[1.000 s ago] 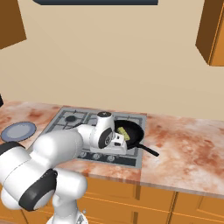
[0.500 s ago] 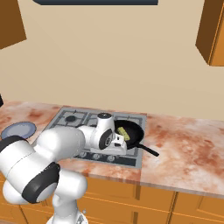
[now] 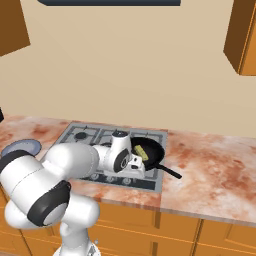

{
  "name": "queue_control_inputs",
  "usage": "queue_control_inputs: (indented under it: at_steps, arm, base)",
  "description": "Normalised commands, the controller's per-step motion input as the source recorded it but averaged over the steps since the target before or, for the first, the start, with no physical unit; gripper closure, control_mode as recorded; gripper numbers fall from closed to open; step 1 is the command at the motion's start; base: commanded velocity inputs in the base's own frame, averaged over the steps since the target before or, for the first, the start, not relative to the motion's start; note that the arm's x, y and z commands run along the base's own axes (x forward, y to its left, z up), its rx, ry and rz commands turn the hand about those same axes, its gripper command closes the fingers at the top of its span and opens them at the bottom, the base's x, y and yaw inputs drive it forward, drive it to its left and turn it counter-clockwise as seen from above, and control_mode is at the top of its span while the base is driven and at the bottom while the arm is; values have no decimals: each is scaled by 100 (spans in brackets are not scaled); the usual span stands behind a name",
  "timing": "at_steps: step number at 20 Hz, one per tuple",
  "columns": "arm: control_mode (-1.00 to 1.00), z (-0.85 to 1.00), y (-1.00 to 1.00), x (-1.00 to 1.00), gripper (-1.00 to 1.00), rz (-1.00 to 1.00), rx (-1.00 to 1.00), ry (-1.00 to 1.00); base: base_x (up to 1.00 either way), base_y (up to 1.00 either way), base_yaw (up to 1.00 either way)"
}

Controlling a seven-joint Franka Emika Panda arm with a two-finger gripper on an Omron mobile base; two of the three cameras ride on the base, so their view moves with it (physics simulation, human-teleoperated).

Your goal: Pick up the butter stick and place it in the pan. Then turn on the burner for the pan.

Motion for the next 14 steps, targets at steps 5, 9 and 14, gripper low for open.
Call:
queue_control_inputs:
  at_steps: [5,9,14]
  arm:
    - [-100,-9,0,0,-100,0,0,0]
    - [-100,-12,0,0,100,0,0,0]
    - [-100,-4,4,0,100,0,0,0]
  base:
    - [0,0,0]
    - [0,0,0]
    - [0,0,0]
